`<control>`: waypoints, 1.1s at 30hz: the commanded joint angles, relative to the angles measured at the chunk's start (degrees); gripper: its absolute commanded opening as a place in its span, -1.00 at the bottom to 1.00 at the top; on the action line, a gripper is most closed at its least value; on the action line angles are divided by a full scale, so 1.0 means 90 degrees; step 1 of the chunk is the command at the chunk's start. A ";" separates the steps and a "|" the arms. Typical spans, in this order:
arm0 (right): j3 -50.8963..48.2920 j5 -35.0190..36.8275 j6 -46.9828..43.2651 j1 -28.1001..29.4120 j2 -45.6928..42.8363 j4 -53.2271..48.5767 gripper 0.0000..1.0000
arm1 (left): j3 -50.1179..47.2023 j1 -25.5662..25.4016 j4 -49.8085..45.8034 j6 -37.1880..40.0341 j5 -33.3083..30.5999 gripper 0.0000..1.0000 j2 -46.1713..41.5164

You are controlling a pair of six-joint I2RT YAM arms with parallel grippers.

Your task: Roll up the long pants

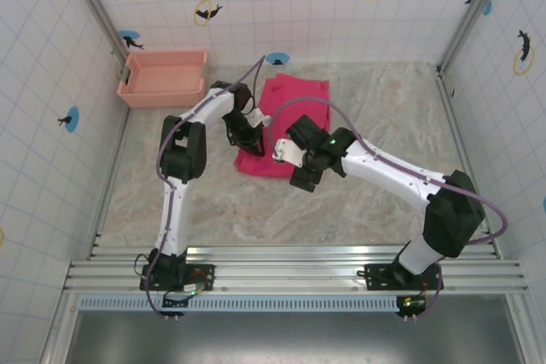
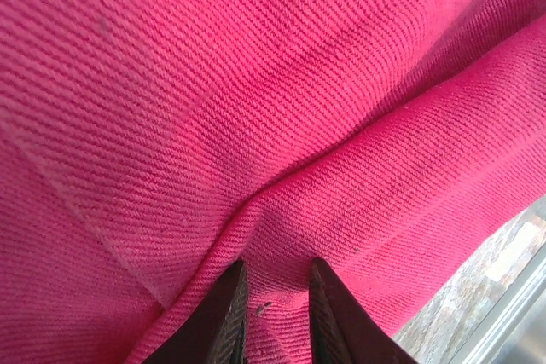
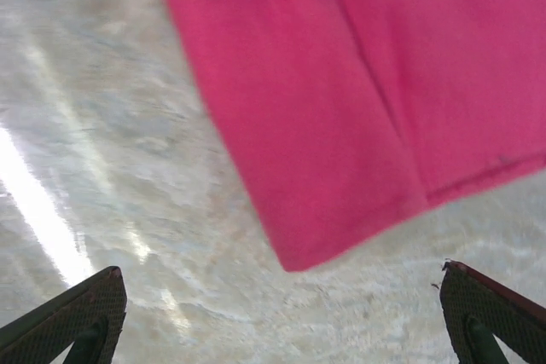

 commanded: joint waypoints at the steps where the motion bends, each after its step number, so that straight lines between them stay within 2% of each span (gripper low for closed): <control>1: -0.0593 0.0990 -0.0568 0.0244 0.0007 0.0406 0.95 | -0.0056 0.0080 -0.0087 -0.0069 -0.1257 -0.50 0.0554; 4: -0.0954 0.1743 -0.0878 0.0521 0.0214 0.0892 0.95 | 0.0021 0.0091 -0.0158 -0.0038 -0.1273 -0.49 0.0553; 8: -0.1074 0.1662 -0.1114 0.0552 0.0529 0.1222 0.95 | 0.0234 0.0086 -0.0378 0.0097 -0.1384 -0.48 0.0655; 13: -0.1042 0.1985 -0.1298 0.0597 0.1112 0.1799 0.95 | 0.0468 0.0094 -0.0536 0.0230 -0.1381 -0.48 0.0765; 19: -0.0340 0.2119 -0.1408 0.0530 0.2099 0.1919 0.99 | 0.0459 0.0140 -0.0555 0.0298 -0.1303 -0.47 0.0741; 21: -0.0018 0.2150 -0.1376 0.0472 0.2428 0.1793 0.85 | 0.0433 0.0185 -0.0555 0.0315 -0.1246 -0.47 0.0700; 24: 0.0512 0.1905 -0.1221 0.0316 0.2842 0.1372 0.52 | 0.0345 0.0274 -0.0544 0.0275 -0.1200 -0.48 0.0588; 30: 0.1123 0.0933 -0.1066 -0.0035 0.3073 0.0602 -0.18 | 0.0030 0.0548 -0.0443 0.0277 -0.1155 -0.46 0.0299; 33: 0.1385 0.0307 -0.1026 -0.0077 0.3010 0.0148 -0.43 | 0.0049 0.0640 -0.0479 0.0226 -0.1104 -0.29 0.0196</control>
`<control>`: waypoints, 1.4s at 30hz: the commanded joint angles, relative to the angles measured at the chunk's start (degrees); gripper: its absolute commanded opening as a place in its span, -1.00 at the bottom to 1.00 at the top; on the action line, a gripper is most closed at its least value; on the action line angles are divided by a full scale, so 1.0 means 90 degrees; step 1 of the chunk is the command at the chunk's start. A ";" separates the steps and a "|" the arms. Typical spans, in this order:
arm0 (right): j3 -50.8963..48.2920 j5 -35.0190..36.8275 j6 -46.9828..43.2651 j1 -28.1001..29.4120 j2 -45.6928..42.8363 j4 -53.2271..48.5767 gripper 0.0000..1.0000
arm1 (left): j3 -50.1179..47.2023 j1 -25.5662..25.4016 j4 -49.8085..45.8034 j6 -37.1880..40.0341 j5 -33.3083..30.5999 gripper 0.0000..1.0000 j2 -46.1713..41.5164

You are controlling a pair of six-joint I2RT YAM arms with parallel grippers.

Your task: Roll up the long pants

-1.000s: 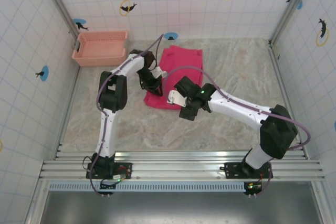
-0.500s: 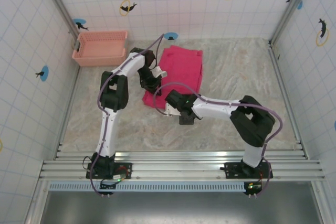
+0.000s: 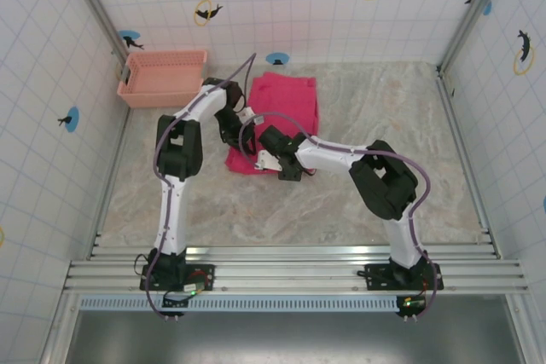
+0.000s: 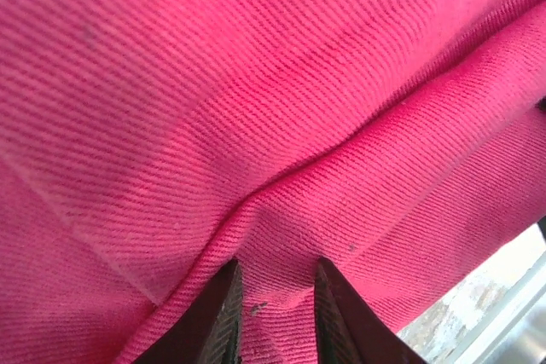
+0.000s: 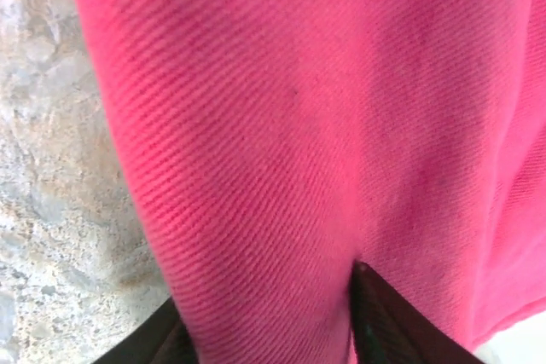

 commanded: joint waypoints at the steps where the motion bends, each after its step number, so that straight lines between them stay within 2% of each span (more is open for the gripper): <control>1: 0.0366 -0.0870 0.0076 -0.0086 -0.0005 -0.0969 -0.46 | -0.0169 0.0284 0.0015 0.0031 -0.0855 -0.17 0.0052; 4: 0.0335 -0.1513 0.0079 0.0009 -0.0322 -0.1179 -0.54 | -0.0034 0.0315 -0.0044 -0.0026 -0.0908 0.21 -0.0199; 7: 0.0624 -0.2298 0.0255 0.0049 -0.0506 -0.1784 -0.55 | 0.0079 0.0346 -0.0129 -0.0064 -0.1014 0.42 -0.0606; 10: 0.1146 -0.3308 0.0640 -0.0029 -0.0448 -0.2549 -0.58 | 0.0107 0.0348 -0.0254 -0.0093 -0.1242 0.50 -0.0932; 15: 0.1799 -0.5472 0.1375 -0.0444 -0.0133 -0.3332 -0.65 | -0.0002 0.0368 -0.0390 -0.0092 -0.1563 0.52 -0.1414; 18: 0.1913 -0.6575 0.1802 -0.0853 0.0057 -0.3472 -0.69 | -0.0120 0.0373 -0.0435 -0.0080 -0.1638 0.53 -0.1634; 23: 0.1761 -0.7922 0.2668 -0.1741 0.0486 -0.3223 -0.69 | -0.0230 0.0374 -0.0618 -0.0062 -0.1685 0.52 -0.1767; 28: 0.1626 -0.7773 0.3258 -0.2280 0.0916 -0.2860 -0.67 | -0.0328 0.0349 -0.0661 -0.0094 -0.1557 0.52 -0.1887; 30: 0.1644 -0.7805 0.3395 -0.2401 0.1106 -0.2768 -0.67 | -0.0328 0.0355 -0.0680 -0.0109 -0.1504 0.52 -0.1924; 35: 0.1779 -0.7303 0.3566 -0.2534 0.1509 -0.2663 -0.67 | -0.0304 0.0269 -0.0699 -0.0157 -0.1472 0.52 -0.1965; 42: 0.1809 -0.7203 0.4162 -0.2695 0.2131 -0.2247 -0.67 | -0.0192 -0.0027 -0.0606 -0.0393 -0.2010 0.51 -0.2241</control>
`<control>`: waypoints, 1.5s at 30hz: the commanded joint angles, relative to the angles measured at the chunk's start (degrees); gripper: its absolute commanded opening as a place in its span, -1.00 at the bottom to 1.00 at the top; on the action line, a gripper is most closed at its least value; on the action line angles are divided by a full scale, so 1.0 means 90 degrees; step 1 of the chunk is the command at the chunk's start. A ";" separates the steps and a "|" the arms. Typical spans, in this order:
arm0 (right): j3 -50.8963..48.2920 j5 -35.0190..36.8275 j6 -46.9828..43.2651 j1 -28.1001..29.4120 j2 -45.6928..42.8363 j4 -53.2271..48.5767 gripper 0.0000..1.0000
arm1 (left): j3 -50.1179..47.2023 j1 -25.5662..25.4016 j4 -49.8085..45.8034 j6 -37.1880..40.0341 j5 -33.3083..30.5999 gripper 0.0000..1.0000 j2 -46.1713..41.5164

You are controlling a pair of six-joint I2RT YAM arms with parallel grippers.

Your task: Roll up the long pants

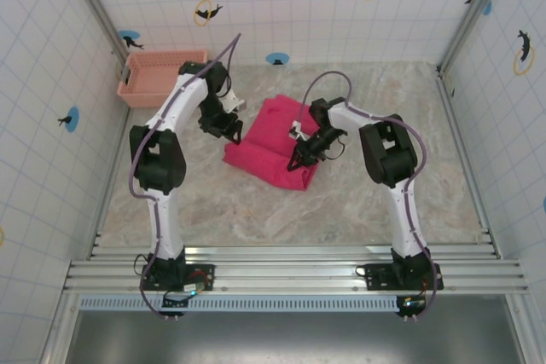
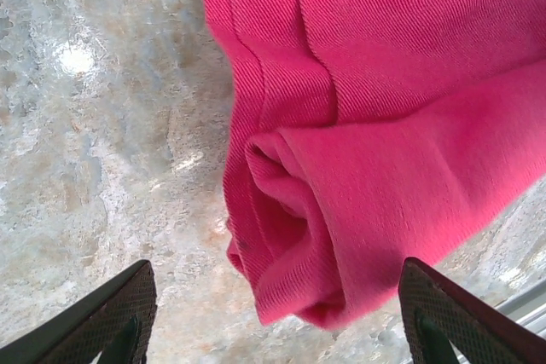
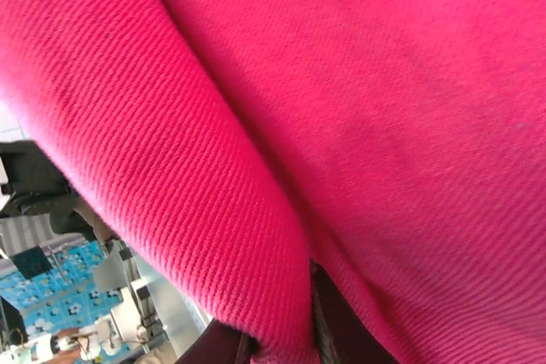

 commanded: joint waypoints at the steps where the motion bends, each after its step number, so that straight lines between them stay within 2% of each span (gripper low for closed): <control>1: 0.0160 0.0400 0.0347 -0.0078 0.0461 0.0415 -0.67 | 0.0081 -0.0168 -0.0021 -0.0236 -0.0263 0.48 -0.0465; 8: 0.0285 0.0238 0.0446 -0.0120 0.0754 0.0415 -0.67 | 0.0057 -0.0746 0.0449 -0.0536 -0.0229 0.12 -0.0518; 10: 0.0318 0.0215 0.0441 -0.0133 0.0788 0.0413 -0.67 | -0.0020 -0.0942 0.0556 -0.0603 -0.0183 -0.13 -0.0445; 11: 0.0321 0.0204 0.0451 -0.0144 0.0797 0.0410 -0.67 | -0.0097 -0.1021 0.0643 -0.0648 -0.0167 -0.18 -0.0400; 17: 0.0350 0.0109 0.0456 -0.0191 0.0844 0.0407 -0.66 | -0.0303 -0.1172 0.0863 -0.0848 -0.0119 -0.28 0.0481; 23: 0.0359 0.0170 0.0476 -0.0274 0.0733 0.0361 -0.66 | 0.0551 -0.1163 0.0595 -0.0816 -0.0060 -0.30 0.1659; 25: 0.0405 0.0238 0.0327 -0.0299 0.0572 0.0253 -0.59 | 0.0798 -0.1164 0.0498 -0.0816 -0.0076 -0.31 0.1943; 28: 0.0539 0.1612 -0.0376 -0.0243 -0.0067 -0.0198 -0.13 | 0.1159 -0.1147 0.0383 -0.0815 0.0076 -0.30 0.2297; 29: 0.0530 0.2217 -0.0605 -0.0215 -0.0433 -0.0268 -0.09 | 0.1277 -0.1150 0.0367 -0.0822 0.0124 -0.30 0.2392; 34: -0.0079 0.3643 -0.1154 0.0071 -0.1919 -0.0072 0.10 | 0.1348 -0.1129 0.0438 -0.0890 0.0314 -0.28 0.2582; 37: -0.0492 0.4545 -0.1648 0.0680 -0.2501 -0.0046 0.18 | 0.1343 -0.1110 0.0418 -0.0864 0.0337 -0.25 0.2639; 39: -0.1069 0.5166 -0.2023 0.1280 -0.2908 0.0310 0.41 | 0.1321 -0.1092 0.0427 -0.0832 0.0354 -0.24 0.2665; 45: -0.2310 0.6594 -0.2607 0.2685 -0.3287 0.1470 0.44 | 0.1265 -0.1070 0.0405 -0.0737 0.0420 -0.22 0.2689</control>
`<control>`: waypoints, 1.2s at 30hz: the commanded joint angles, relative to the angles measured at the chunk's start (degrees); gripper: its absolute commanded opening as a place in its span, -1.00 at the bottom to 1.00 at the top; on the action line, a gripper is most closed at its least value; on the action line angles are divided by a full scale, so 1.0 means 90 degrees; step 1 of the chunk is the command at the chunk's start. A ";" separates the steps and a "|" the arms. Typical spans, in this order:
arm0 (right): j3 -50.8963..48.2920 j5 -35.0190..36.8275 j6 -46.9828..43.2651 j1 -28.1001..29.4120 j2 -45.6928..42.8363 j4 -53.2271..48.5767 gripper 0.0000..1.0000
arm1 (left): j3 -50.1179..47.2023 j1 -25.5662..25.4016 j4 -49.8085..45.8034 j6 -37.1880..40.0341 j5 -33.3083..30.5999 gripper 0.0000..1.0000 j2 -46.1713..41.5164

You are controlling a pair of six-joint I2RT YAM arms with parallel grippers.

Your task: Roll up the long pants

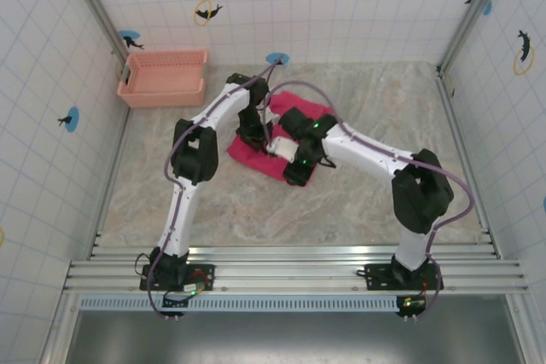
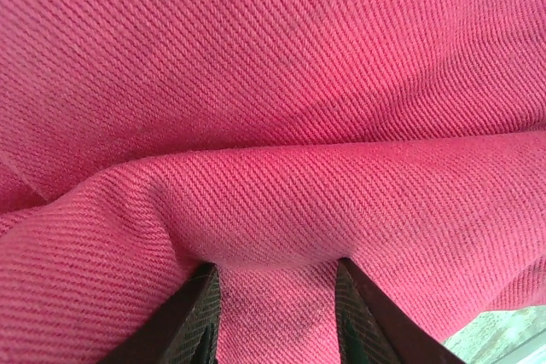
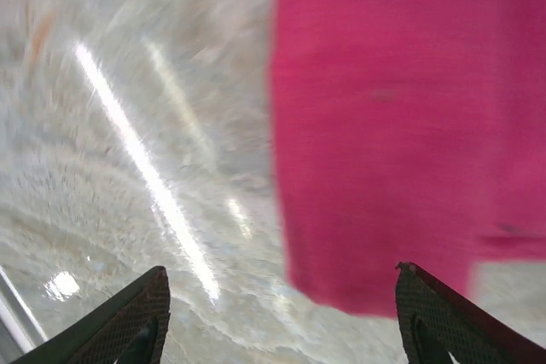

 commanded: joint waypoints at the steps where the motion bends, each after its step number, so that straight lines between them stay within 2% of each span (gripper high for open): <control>1: -0.0525 0.1577 -0.0590 0.0447 0.0009 0.0666 0.45 | -0.0136 0.0027 0.0290 0.0100 -0.0123 -0.22 0.0563; 4: -0.0686 0.2033 -0.0702 0.0701 0.0242 0.0969 0.46 | -0.0156 0.0036 0.0280 0.0150 -0.0106 -0.20 0.0521; 5: -0.0731 0.2089 -0.0738 0.0705 0.0314 0.1087 0.55 | -0.0156 0.0043 0.0270 0.0186 -0.0088 -0.20 0.0519; 6: -0.0778 0.2269 -0.0732 0.0733 0.0388 0.1243 0.83 | -0.0156 0.0049 0.0253 0.0215 -0.0085 -0.20 0.0512; 7: -0.0814 0.2345 -0.0772 0.0731 0.0456 0.1365 0.85 | -0.0156 0.0046 0.0229 0.0227 -0.0093 -0.19 0.0516; 14: -0.0515 0.3135 -0.0982 0.0723 0.1322 0.1874 0.82 | -0.0319 0.0066 0.0129 0.0446 -0.0066 -0.17 0.0446; 18: -0.0196 0.3613 -0.0968 0.0646 0.1879 0.1940 0.68 | -0.0395 0.0065 0.0075 0.0554 -0.0016 -0.16 0.0439; 20: 0.0030 0.3468 -0.0985 0.0570 0.2045 0.1731 0.45 | -0.0435 0.0074 0.0075 0.0593 0.0012 -0.16 0.0402; 23: 0.0275 0.2840 -0.0952 0.0432 0.2042 0.1290 -0.06 | -0.0491 0.0103 0.0065 0.0662 0.0033 -0.12 0.0302; 25: 0.0331 0.2335 -0.0987 0.0357 0.1931 0.1036 -0.24 | -0.0512 0.0152 0.0029 0.0690 0.0072 -0.06 0.0212; 27: 0.0317 0.2114 -0.0921 0.0334 0.1722 0.0859 -0.43 | -0.0527 0.0261 0.0071 0.0640 0.0365 0.09 0.0062; 29: 0.0316 0.1501 -0.1022 0.0322 0.1511 0.0551 -0.56 | -0.0618 0.0386 0.0186 0.0514 0.0698 0.18 -0.0170; 31: 0.0396 0.1022 -0.0956 0.0318 0.1361 0.0284 -0.59 | -0.0659 0.0470 0.0267 0.0412 0.0880 0.21 -0.0366; 33: 0.0542 0.0443 -0.0853 0.0273 0.1315 -0.0010 -0.63 | -0.0700 0.0532 0.0298 0.0342 0.0922 0.32 -0.0515; 36: 0.0915 -0.0848 -0.0617 0.0078 0.1448 -0.0543 -0.66 | -0.0735 0.0592 0.0247 0.0258 0.0751 0.53 -0.0765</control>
